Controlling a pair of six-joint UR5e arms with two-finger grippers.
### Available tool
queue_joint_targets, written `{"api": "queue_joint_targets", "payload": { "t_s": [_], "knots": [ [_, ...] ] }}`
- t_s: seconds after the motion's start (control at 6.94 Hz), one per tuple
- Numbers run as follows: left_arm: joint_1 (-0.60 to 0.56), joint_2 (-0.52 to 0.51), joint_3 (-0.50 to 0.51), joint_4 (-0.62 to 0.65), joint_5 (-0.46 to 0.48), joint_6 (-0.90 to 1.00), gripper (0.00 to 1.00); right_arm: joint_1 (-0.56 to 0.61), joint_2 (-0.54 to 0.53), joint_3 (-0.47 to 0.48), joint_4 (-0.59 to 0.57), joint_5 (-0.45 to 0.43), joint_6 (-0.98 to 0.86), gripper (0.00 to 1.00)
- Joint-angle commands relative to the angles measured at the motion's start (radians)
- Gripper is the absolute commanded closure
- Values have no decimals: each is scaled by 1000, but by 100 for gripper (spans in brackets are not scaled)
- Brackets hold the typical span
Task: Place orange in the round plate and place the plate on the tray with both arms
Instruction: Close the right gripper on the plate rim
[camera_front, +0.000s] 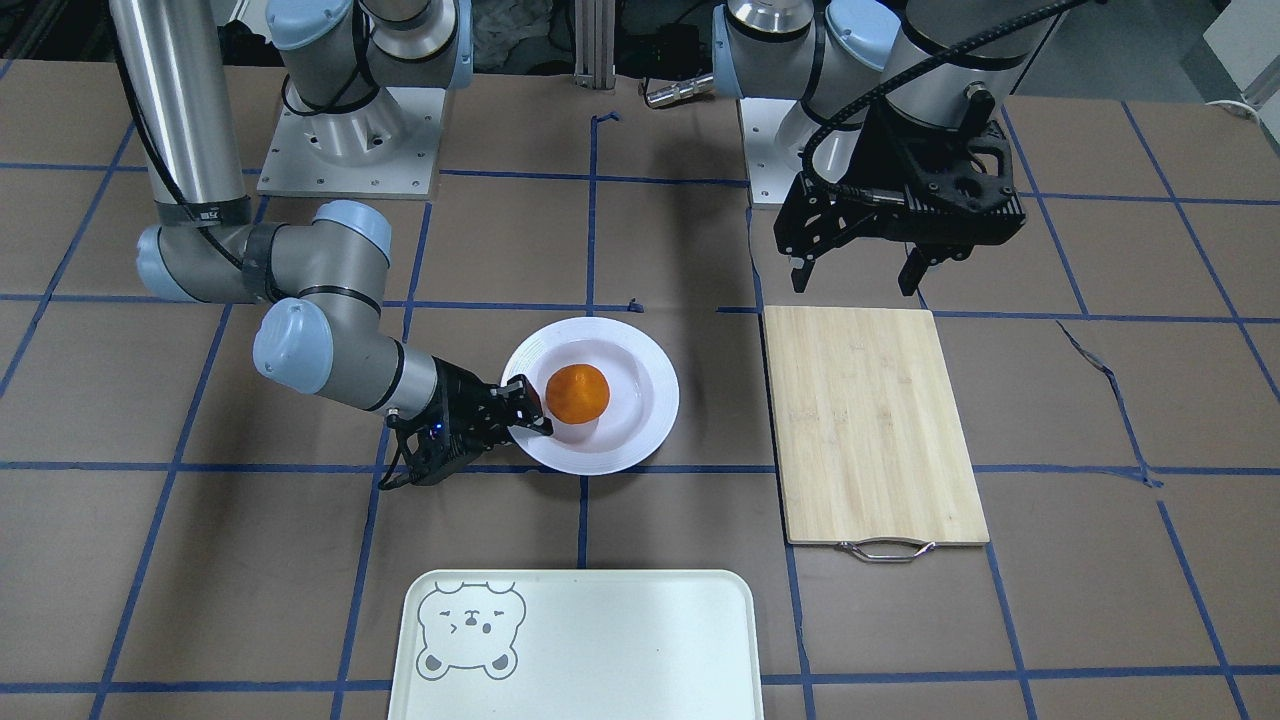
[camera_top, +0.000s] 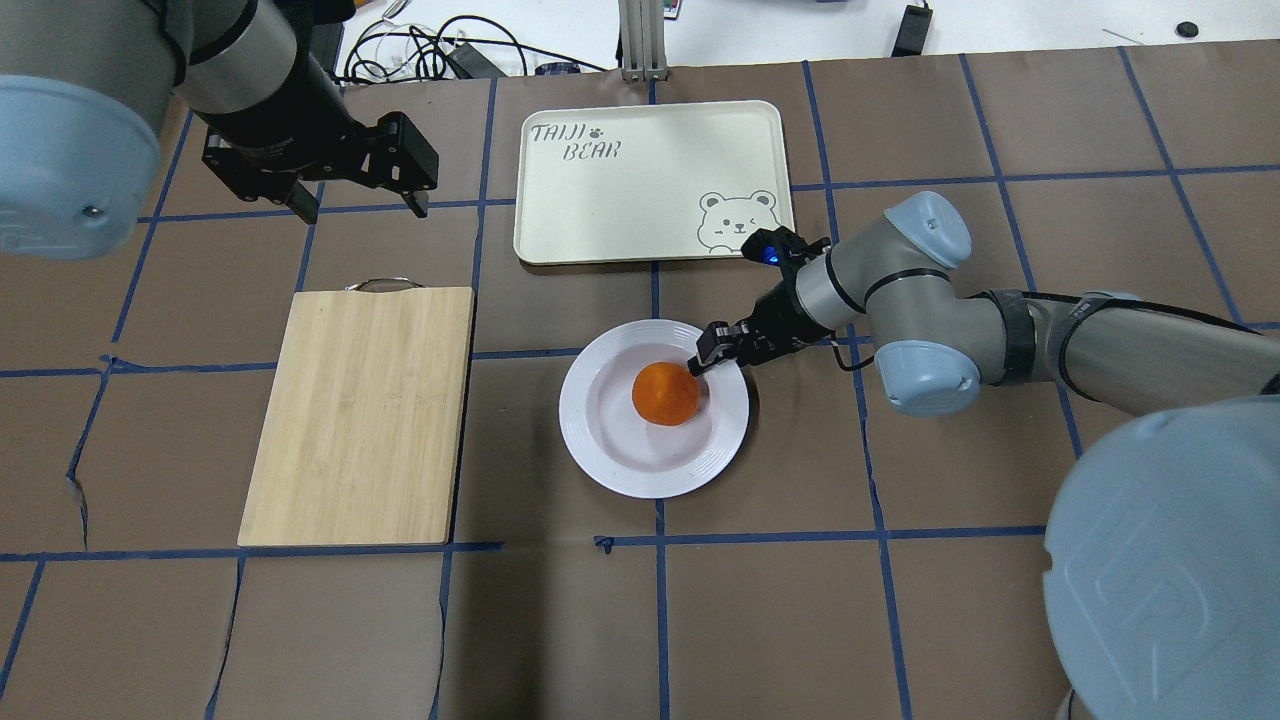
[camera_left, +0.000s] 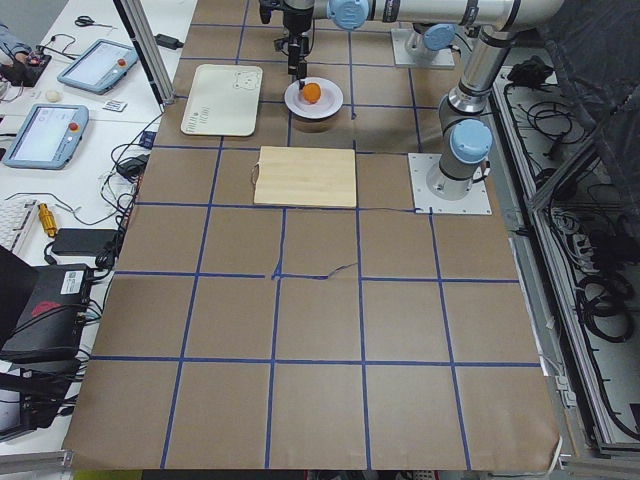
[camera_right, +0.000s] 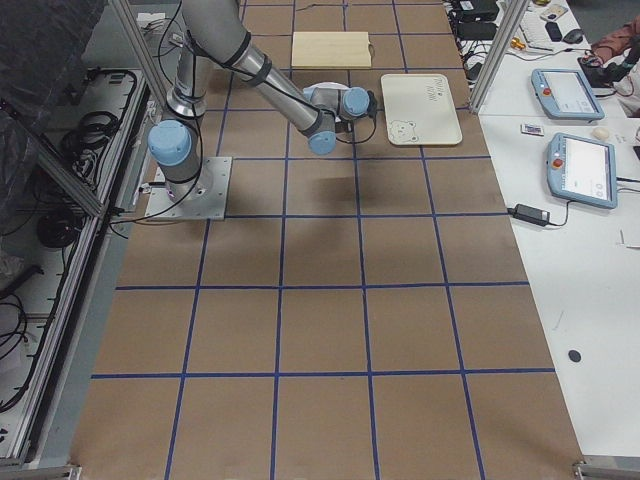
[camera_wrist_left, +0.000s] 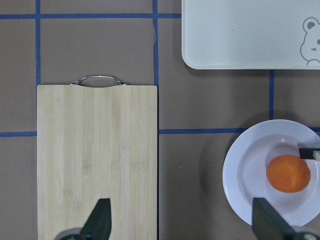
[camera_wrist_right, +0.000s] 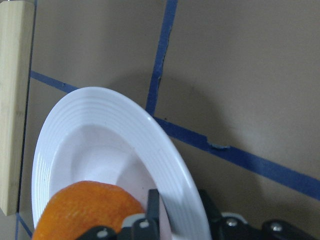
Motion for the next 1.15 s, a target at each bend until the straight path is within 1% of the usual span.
{"api": "queue_joint_targets", "payload": {
  "t_s": [0.0,0.43,0.58,1.01],
  "knots": [
    [0,0,1,1,3,1,0,-1,9,-2,7,-1,13,100],
    [0,0,1,1,3,1,0,-4,-3,-8,10,11,16,100],
    [0,0,1,1,3,1,0,-10,-13,-11,7,87,30,100],
    [0,0,1,1,3,1,0,-34,-86,-14,1,98,18,100]
  ]
}}
